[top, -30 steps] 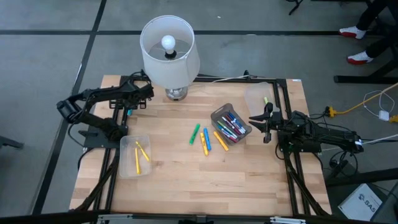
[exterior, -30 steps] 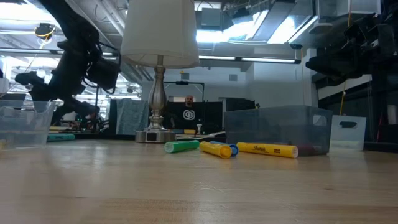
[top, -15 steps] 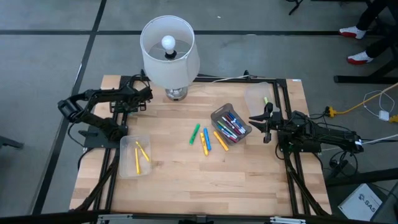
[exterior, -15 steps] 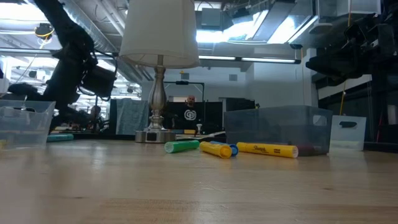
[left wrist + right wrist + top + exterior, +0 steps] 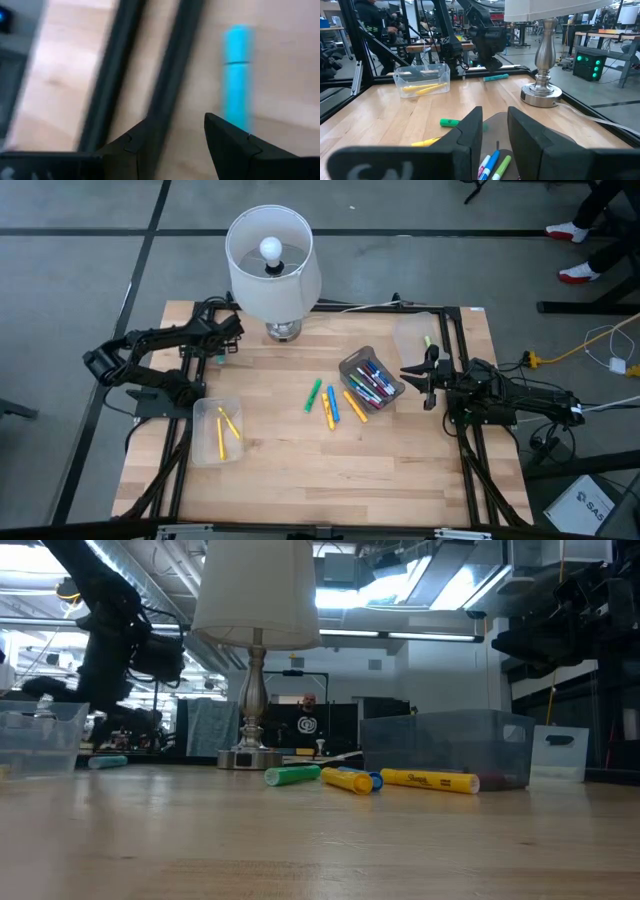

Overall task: Pick & Place Markers
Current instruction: Put the yellow highlighter pen into the right transparent bin

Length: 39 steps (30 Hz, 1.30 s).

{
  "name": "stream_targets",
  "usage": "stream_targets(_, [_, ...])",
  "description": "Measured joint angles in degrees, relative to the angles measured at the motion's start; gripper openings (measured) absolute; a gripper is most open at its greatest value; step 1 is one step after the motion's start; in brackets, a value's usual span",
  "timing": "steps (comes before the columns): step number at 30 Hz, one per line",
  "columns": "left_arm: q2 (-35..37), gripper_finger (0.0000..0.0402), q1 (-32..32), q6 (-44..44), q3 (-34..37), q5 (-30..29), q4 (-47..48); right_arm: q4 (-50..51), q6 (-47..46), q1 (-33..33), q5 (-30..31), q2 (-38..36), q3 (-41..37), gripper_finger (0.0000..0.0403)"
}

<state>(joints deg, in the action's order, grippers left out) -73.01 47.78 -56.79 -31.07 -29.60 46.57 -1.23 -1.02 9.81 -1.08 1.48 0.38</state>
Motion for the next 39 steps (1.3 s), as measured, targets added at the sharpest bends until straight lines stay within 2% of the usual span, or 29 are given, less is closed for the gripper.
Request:
stream_targets(6, [-0.7,0.0157,-2.3,4.0,0.0,2.7,-9.2,0.0,0.0,0.0,0.0,0.0,0.0,0.009])
stream_targets(11, [-0.4,0.0157,-1.9,2.9,-0.9,-1.7,-8.5,0.0,0.0,0.0,0.0,0.0,0.0,0.0091])
stream_targets(15, [0.1,0.0157,-1.2,0.2,-1.6,-2.8,-4.7,0.0,0.0,0.0,0.0,0.0,0.0,0.009])
stream_targets(20, [-0.3,0.0157,0.1,-9.6,-1.5,-3.1,8.6,0.0,0.0,0.0,0.0,0.0,0.0,0.0091])
stream_targets(22, [-0.3,0.0157,0.1,-10.7,-1.5,-3.3,10.6,0.0,0.0,0.0,0.0,0.0,0.0,0.009])
stream_targets(31, [-0.7,0.0157,0.0,-7.9,1.5,-0.5,2.8,0.0,0.0,0.0,0.0,0.0,0.0,0.009])
stream_targets(39, [-4.3,0.0157,0.0,-4.7,1.6,-0.2,-3.6,0.0,0.0,0.0,0.0,0.0,0.0,0.0091])
